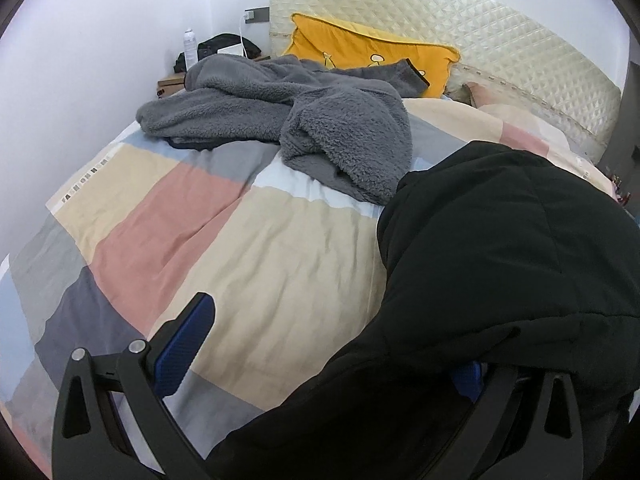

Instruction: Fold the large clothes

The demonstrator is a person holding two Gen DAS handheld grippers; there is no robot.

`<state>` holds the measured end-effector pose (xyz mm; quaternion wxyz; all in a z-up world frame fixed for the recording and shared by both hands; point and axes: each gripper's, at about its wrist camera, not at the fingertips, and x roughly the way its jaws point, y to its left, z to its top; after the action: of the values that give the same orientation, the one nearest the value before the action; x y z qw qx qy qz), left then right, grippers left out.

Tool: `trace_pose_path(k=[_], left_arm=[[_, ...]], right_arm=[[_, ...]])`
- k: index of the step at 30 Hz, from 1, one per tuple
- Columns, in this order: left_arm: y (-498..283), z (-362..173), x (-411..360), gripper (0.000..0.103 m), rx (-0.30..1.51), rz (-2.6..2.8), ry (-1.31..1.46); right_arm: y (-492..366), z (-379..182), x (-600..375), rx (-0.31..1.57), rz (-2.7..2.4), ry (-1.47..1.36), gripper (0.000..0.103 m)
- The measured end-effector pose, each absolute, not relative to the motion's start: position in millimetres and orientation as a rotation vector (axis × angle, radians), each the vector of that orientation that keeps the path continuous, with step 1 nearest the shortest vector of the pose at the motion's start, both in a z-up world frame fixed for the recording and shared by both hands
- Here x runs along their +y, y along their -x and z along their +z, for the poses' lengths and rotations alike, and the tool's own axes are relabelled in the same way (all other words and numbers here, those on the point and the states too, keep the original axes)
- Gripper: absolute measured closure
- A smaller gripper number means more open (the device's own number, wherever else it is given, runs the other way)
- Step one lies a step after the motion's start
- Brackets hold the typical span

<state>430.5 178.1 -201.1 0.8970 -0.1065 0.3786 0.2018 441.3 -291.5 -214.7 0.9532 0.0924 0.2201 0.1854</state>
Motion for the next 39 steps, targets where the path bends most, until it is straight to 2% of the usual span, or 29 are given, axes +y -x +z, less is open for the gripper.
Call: trace_pose_path(k=[7, 12, 32, 37, 39], left_arm=[[-431.7, -204.5, 180.5, 0.0, 0.797, 0.388, 0.244], [-431.7, -211.9, 197.1, 0.0, 0.817, 0.342, 0.358], [-437.0, -220.1, 191.9, 0.0, 0.842, 0.371, 0.308], [-437.9, -223.6, 191.8, 0.0, 0.877, 0.383, 0.327], [-436.8, -221.5, 190.8, 0.0, 0.882, 0.388, 0.331]], right_arm=[[-454.5, -240.8, -290.4, 0.521, 0.335, -0.125, 0.084], [-459.6, -252.1, -284.6, 0.564, 0.323, -0.089, 0.083], [-480.4, -287.2, -270.7, 0.617, 0.314, 0.012, 0.077], [-476.8, -280.6, -271.9, 0.616, 0.317, -0.006, 0.073], [-473.3, -275.0, -274.0, 0.618, 0.321, -0.023, 0.066]])
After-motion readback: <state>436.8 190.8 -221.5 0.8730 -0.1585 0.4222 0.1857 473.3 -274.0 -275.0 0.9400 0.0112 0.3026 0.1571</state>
